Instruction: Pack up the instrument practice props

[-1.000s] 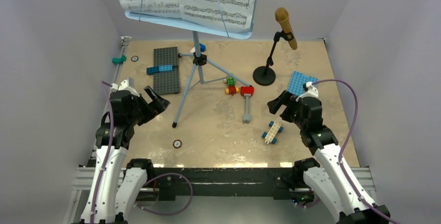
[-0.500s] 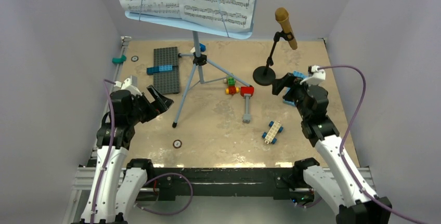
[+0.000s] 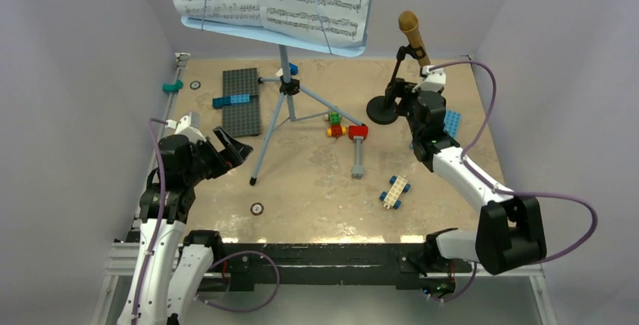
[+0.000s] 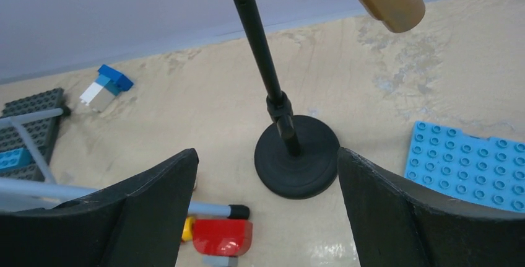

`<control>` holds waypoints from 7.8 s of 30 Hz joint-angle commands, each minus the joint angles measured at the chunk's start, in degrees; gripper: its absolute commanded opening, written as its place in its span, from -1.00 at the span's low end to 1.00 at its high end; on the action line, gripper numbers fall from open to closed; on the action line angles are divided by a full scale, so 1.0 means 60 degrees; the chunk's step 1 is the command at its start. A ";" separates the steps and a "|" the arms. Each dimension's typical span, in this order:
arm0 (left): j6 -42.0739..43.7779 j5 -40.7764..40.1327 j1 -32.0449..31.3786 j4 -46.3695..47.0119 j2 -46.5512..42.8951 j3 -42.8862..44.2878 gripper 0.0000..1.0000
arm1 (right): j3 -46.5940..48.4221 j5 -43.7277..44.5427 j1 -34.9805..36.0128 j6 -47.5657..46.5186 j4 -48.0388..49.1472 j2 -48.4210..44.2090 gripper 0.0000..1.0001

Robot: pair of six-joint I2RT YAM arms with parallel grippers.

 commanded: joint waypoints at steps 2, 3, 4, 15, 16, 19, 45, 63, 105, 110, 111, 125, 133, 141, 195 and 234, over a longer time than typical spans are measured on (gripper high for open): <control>-0.0005 -0.0163 -0.0062 0.0378 -0.0029 -0.0041 0.87 | 0.0830 0.1131 0.0120 -0.0771 0.2022 0.0838 0.69; -0.0003 -0.0193 -0.0062 0.0374 -0.0003 -0.0058 0.85 | 0.0912 0.1217 0.0124 -0.0836 0.2190 0.1053 0.66; -0.0016 -0.0222 -0.0069 0.0389 -0.0012 -0.0093 0.84 | 0.1030 0.1275 0.0128 -0.0910 0.2244 0.1250 0.64; -0.0017 -0.0140 -0.0134 0.0495 0.0011 -0.0242 0.79 | 0.2438 0.1766 0.0129 -0.1181 0.2240 0.3173 0.42; -0.0017 -0.0137 -0.0135 0.0481 0.0011 -0.0241 0.79 | 0.2502 0.1787 0.0129 -0.1200 0.2247 0.3265 0.40; -0.0018 -0.0136 -0.0163 0.0475 0.0009 -0.0235 0.79 | 0.2729 0.1833 0.0129 -0.1224 0.2227 0.3562 0.35; 0.0012 -0.0217 -0.0303 0.0385 -0.0131 -0.0193 0.78 | 0.2927 0.1840 0.0129 -0.1645 0.1958 0.3461 -1.00; -0.0149 -0.0568 -0.0296 0.0742 -0.0590 -0.0384 0.76 | 0.0098 0.0311 0.1620 -0.1249 -0.1688 -0.3444 -1.00; -0.0183 0.2656 -0.2127 0.2637 -0.2111 -0.1321 1.00 | -0.1412 0.0889 0.8458 -0.1711 -0.0248 -0.2578 -1.00; -0.0222 0.2905 -0.2127 0.3056 -0.2499 -0.1494 1.00 | -0.1764 0.1007 0.8455 -0.1239 -0.0236 -0.2421 -0.81; -0.0202 0.2893 -0.2127 0.3115 -0.2595 -0.1542 1.00 | -0.1863 0.1006 0.8461 -0.1092 -0.0266 -0.2480 -0.60; -0.0093 0.3004 -0.2127 0.3900 -0.2740 -0.1571 0.97 | -0.1911 0.0650 0.8464 0.0023 -0.2027 -0.3793 0.86; 0.0282 0.2983 -0.2432 0.4696 -0.2380 -0.1601 0.91 | -0.1639 -0.0235 0.8464 0.0384 -0.4479 -0.5027 0.96; 0.2055 0.0083 -0.5592 0.4535 -0.0628 -0.0497 0.95 | -0.2737 0.0257 0.8465 0.1273 -0.5585 -0.6900 0.97; 0.5345 -0.5396 -1.0872 0.9910 0.3806 -0.0225 -0.83 | -0.3113 0.0881 0.8449 0.3194 -0.5432 -0.7309 0.97; 0.4699 -0.6674 -1.1238 0.8605 0.3401 -0.0465 -1.00 | -0.2537 0.1221 0.8449 0.0409 -0.1682 -0.3005 -0.07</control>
